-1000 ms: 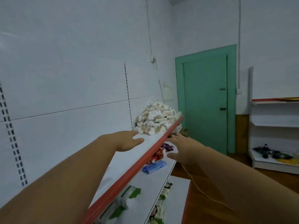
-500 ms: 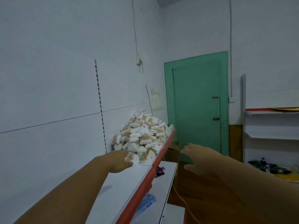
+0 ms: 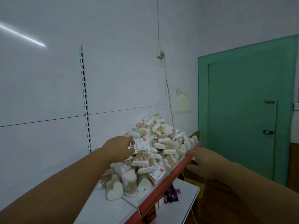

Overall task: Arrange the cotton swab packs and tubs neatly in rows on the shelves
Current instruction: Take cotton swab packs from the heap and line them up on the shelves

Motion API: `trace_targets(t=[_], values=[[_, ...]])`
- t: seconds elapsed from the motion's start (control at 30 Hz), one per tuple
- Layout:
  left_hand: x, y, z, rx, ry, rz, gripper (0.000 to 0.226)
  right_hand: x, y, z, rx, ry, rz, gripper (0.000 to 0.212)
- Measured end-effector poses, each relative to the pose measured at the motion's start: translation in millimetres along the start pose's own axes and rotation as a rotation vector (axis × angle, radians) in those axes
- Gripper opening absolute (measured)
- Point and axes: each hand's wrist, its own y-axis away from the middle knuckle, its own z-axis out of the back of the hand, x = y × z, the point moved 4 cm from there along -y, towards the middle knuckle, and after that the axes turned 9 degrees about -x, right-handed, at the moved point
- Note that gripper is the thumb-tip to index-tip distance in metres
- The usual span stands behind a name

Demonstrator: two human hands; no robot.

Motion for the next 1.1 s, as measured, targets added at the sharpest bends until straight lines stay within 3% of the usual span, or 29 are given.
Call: trace_targets(t=[0.2, 0.33, 0.5, 0.67, 0.73, 0.8, 0.87, 0.9, 1.0, 1.1], values=[[15.8, -76.0, -20.9, 0.013, -0.026, 0.109, 0.039, -31.8, -93.6, -16.7, -0.043, -0.020, 0.115, 0.047], [26.0, -134.5, -39.3, -0.025, 0.032, 0.129, 0.043, -33.0, -154.6, -38.0, -0.078, 0.021, 0.237, 0.044], [26.6, -192.5, -71.8, 0.253, 0.010, 0.120, 0.067, -29.3, -222.9, -33.5, -0.075, 0.123, 0.380, 0.044], [34.6, -216.3, -81.2, 0.307, 0.022, 0.090, 0.063, -24.6, -261.3, -33.8, -0.147, 0.002, 0.396, 0.043], [46.0, -222.2, -73.7, 0.259, 0.199, 0.137, 0.046, -22.5, -276.3, -41.5, -0.193, -0.043, 0.382, 0.042], [60.8, -224.9, -61.0, 0.138, 0.634, 0.306, 0.021, -19.7, -294.6, -42.9, -0.286, -0.240, 0.332, 0.037], [67.8, -221.5, -53.9, 0.139, 1.118, 0.475, 0.024, -11.7, -310.6, -43.3, -0.283, -0.565, 0.292, 0.030], [67.9, -219.1, -53.2, 0.184, 1.250, 0.498, 0.028, -3.6, -315.9, -44.5, -0.215, -0.737, 0.289, 0.029], [57.7, -211.6, -52.5, 0.270, 1.321, 0.476, 0.047, 25.4, -323.7, -48.6, 0.072, -1.057, 0.332, 0.028], [54.4, -204.6, -46.4, 0.204, 1.323, 0.492, 0.047, 39.9, -333.6, -45.6, 0.130, -1.079, 0.414, 0.013]])
